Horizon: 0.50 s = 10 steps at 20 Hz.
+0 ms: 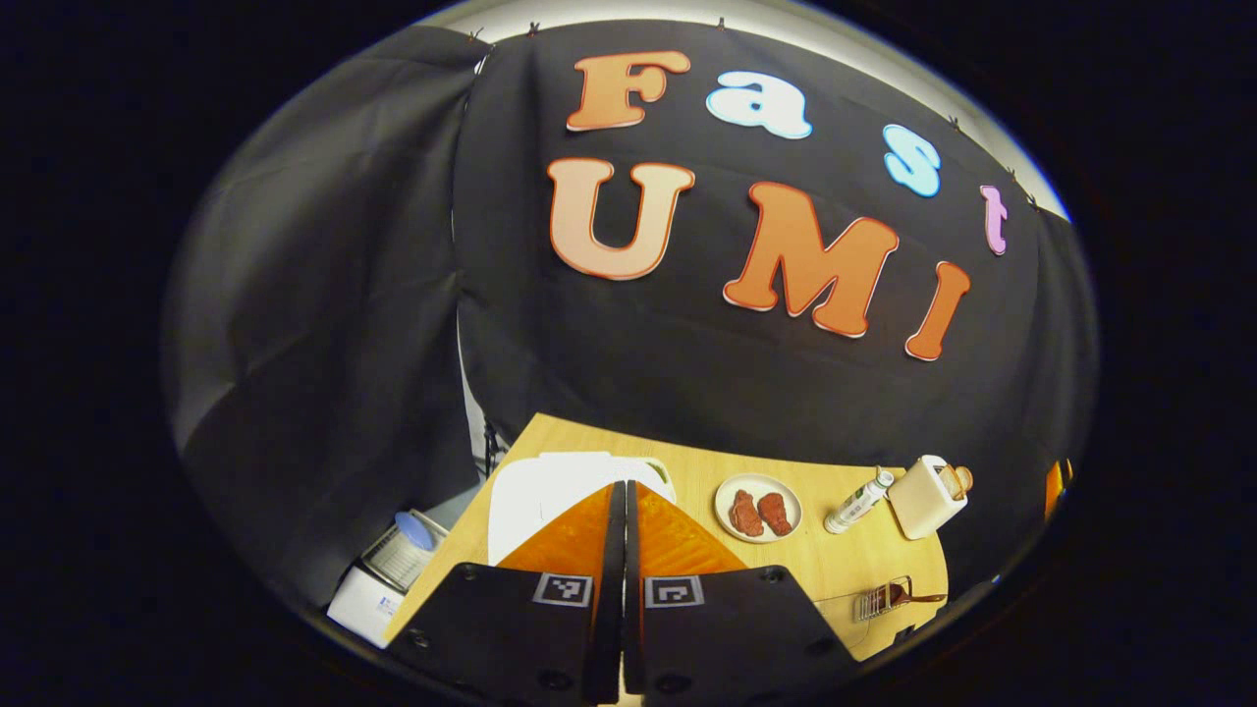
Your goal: Close the left gripper, press the button to open the rice cooker; take a wooden spoon from the chopstick holder with the right hand, scoop a spoonful of rice and pour it into the rice cooker, then put the wooden spoon back into the chopstick holder.
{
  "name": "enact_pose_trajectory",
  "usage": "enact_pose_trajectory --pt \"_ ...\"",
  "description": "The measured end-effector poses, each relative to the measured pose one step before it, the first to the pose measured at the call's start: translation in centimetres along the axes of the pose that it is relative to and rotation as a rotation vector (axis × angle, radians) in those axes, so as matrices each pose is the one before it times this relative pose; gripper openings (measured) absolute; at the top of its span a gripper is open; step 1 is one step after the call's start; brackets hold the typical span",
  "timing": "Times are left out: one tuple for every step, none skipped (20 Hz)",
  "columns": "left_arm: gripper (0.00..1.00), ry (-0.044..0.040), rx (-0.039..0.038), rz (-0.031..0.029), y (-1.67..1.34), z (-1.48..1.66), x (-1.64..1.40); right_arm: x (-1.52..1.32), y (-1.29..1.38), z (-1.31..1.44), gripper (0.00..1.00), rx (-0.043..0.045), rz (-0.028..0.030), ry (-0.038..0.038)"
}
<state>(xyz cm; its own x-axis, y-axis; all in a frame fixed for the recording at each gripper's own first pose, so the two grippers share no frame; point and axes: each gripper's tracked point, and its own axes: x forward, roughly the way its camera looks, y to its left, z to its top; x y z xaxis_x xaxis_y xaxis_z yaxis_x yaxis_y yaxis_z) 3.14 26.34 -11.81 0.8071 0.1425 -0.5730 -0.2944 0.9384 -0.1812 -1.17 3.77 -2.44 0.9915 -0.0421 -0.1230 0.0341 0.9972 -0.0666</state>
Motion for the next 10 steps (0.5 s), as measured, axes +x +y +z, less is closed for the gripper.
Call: enact_pose_trajectory --pt "0.06 0.03457 -0.01526 -0.00643 0.124 -0.675 0.671 0.048 -0.173 -0.014 0.95 -0.00056 -0.00873 0.00234" --pt "0.06 0.03377 -0.01636 -0.00561 0.041 -0.64 0.822 -0.104 -0.101 -0.158 0.95 -0.00131 -0.00872 0.00402" --pt "0.06 0.03285 -0.0162 -0.00434 0.184 -0.703 0.562 0.011 -0.11 -0.209 0.95 -0.0016 -0.00706 0.0049" --pt "0.06 0.03295 -0.01827 -0.00743 0.194 -0.569 0.655 -0.02 -0.079 -0.222 0.95 -0.00181 -0.00844 0.00635" --pt "0.06 0.03696 -0.01812 -0.00488 -0.09 -0.802 0.558 -0.156 -0.022 -0.29 0.95 -0.00088 -0.00748 0.00979" --pt "0.06 0.03882 -0.02129 -0.00612 0.199 -0.684 0.651 -0.02 -0.043 -0.203 0.95 0.00001 -0.00688 0.00767" --pt "0.06 0.04118 -0.0233 -0.00407 0.295 -1.159 0.849 -0.048 -0.077 -0.214 0.95 0.00046 -0.00627 0.006" --pt "0.06 0.03544 -0.01992 -0.01013 0.167 -0.723 0.654 -0.233 -0.041 -0.2 0.95 -0.00013 -0.00594 0.00514" --pt "0.06 0.03899 -0.012 -0.00255 0.268 -0.923 0.742 -0.215 -0.024 -0.221 0.95 -0.00071 -0.00684 0.00436" --pt "0.06 0.02819 -0.00607 0.00381 0.402 -0.615 0.646 -0.05 0.115 -0.109 0.95 -0.00191 -0.0049 0.00596"
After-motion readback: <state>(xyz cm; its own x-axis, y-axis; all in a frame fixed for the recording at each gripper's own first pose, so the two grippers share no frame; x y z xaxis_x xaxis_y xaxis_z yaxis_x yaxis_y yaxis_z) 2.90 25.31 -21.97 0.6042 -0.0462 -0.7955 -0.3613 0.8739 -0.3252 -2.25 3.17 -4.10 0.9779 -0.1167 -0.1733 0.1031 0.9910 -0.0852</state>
